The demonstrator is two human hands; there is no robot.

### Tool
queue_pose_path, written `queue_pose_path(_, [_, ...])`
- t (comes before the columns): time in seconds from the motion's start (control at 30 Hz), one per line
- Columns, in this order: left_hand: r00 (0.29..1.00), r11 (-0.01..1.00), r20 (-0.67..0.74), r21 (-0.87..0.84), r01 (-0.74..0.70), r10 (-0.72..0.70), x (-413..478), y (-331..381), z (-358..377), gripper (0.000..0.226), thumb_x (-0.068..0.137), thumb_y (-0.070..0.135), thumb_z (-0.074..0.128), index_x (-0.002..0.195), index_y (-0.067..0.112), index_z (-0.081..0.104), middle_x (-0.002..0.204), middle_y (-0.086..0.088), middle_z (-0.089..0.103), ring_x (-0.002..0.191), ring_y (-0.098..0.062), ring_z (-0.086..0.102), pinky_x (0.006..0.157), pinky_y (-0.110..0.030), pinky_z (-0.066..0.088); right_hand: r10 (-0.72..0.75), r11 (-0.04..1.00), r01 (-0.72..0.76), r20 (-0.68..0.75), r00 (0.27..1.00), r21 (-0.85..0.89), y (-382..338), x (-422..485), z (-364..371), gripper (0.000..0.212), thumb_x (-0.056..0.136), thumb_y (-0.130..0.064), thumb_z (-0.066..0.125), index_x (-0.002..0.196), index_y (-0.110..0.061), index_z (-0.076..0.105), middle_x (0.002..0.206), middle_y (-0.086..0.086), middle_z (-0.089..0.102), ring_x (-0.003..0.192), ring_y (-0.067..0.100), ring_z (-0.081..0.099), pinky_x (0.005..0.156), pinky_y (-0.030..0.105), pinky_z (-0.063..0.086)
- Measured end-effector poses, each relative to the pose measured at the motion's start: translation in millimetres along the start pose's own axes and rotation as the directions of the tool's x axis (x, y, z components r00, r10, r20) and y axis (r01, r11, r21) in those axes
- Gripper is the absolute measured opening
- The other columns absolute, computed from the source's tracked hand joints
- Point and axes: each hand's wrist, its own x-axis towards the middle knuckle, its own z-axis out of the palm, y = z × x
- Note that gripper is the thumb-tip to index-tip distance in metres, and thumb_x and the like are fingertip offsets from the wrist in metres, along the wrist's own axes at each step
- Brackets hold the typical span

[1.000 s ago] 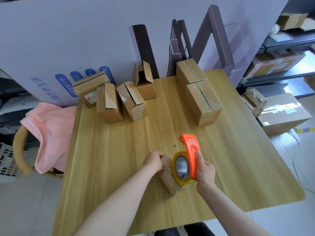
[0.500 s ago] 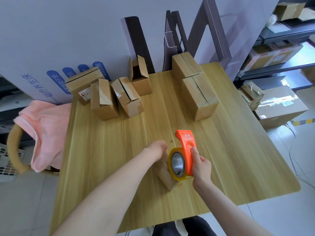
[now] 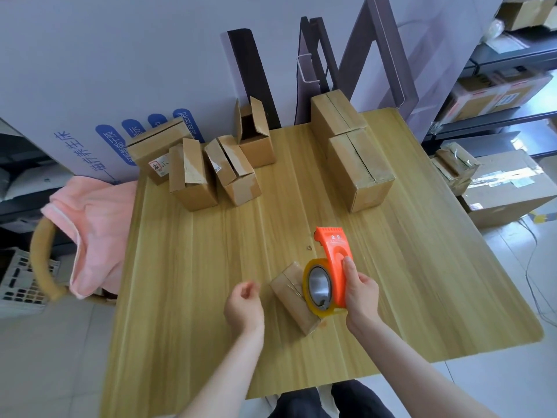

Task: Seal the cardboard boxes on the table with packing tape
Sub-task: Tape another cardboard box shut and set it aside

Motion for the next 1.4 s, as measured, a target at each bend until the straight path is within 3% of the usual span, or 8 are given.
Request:
queue_pose_path(0.13, [0.969,0.981,0.166,-0.039,0.192,-0.183,-23,-10,12,0.012,0.083,0.035,0.072,0.088,0.03,0.062,0.088,0.014,0.065,0.079,-0.007,0.06,0.07,-0.025,0.047,0.016,0.999,-0.016,0.013,1.0,-0.03,-1,0,0,0.052,0.085,-0.056,0.062,0.062,-0.009,0.056,0.048,0.0,0.052,0.037,0.007,0.049,0.04,0.016,0.042])
queue_pose_path(0.4, [0.959,0.978,0.279,0.208,-0.024,-0.036,-5,6,27,0.04,0.09,0.025,0.064,0.128,0.014,0.058,0.119,0.0,0.065,0.107,-0.02,0.062,0.088,-0.028,0.049,0.001,0.999,0.0,0.019,1.0,-0.046,-2,-1,4,0.052,0.085,-0.053,0.064,0.056,-0.011,0.054,0.042,-0.005,0.051,0.035,0.004,0.048,0.036,0.014,0.04])
queue_pose_path(0.57, [0.929,0.914,0.363,0.346,-0.21,0.076,8,14,24,0.012,0.085,0.025,0.064,0.094,0.017,0.063,0.095,0.002,0.067,0.08,-0.015,0.062,0.065,-0.025,0.048,0.013,0.997,-0.012,0.005,1.0,-0.079,-2,1,5,0.052,0.084,-0.056,0.063,0.063,-0.009,0.056,0.05,0.0,0.053,0.041,0.009,0.05,0.044,0.02,0.043])
queue_pose_path(0.7, [0.935,0.913,0.352,0.366,-0.179,0.042,8,7,15,0.017,0.077,0.024,0.068,0.074,0.016,0.054,0.076,0.001,0.06,0.062,-0.01,0.055,0.049,-0.022,0.041,0.018,0.995,-0.017,0.004,1.0,-0.097,-8,3,10,0.053,0.082,-0.058,0.063,0.068,-0.007,0.059,0.054,0.004,0.055,0.044,0.012,0.052,0.046,0.022,0.044])
queue_pose_path(0.87, [0.903,0.881,0.428,0.411,-0.234,0.04,0,0,9,0.038,0.083,0.031,0.065,0.118,0.017,0.057,0.122,-0.001,0.057,0.108,-0.019,0.056,0.089,-0.028,0.046,0.003,0.996,-0.004,-0.005,1.0,-0.09,-22,6,22,0.052,0.085,-0.055,0.063,0.07,-0.005,0.063,0.059,0.006,0.06,0.05,0.016,0.056,0.049,0.024,0.046])
queue_pose_path(1.0, [0.845,0.862,0.518,0.361,-0.357,0.133,13,21,20,0.071,0.088,0.043,0.061,0.148,0.018,0.032,0.15,0.001,0.036,0.139,-0.019,0.034,0.112,-0.035,0.032,-0.023,0.999,0.021,-0.066,0.998,-0.03,-21,3,13,0.049,0.085,-0.052,0.065,0.064,-0.007,0.061,0.056,0.005,0.059,0.045,0.012,0.054,0.047,0.024,0.044])
queue_pose_path(1.23, [0.705,0.639,0.66,0.43,-0.638,0.259,16,31,58,0.03,0.096,0.011,0.045,0.119,0.028,0.052,0.121,0.008,0.059,0.098,-0.014,0.06,0.074,-0.027,0.049,-0.022,0.999,0.028,-0.2,0.98,0.024,-19,1,-10,0.047,0.084,-0.049,0.067,0.061,-0.008,0.063,0.057,0.004,0.058,0.052,0.017,0.053,0.053,0.027,0.043])
queue_pose_path(1.4, [0.598,0.537,0.702,0.355,-0.765,0.388,26,46,69,0.045,0.094,0.002,0.047,0.13,0.029,0.046,0.128,0.01,0.058,0.115,-0.01,0.057,0.087,-0.027,0.049,-0.043,0.996,0.065,-0.283,0.958,0.066,-24,0,-24,0.046,0.084,-0.048,0.067,0.058,-0.011,0.06,0.054,0.002,0.055,0.048,0.014,0.049,0.052,0.027,0.041])
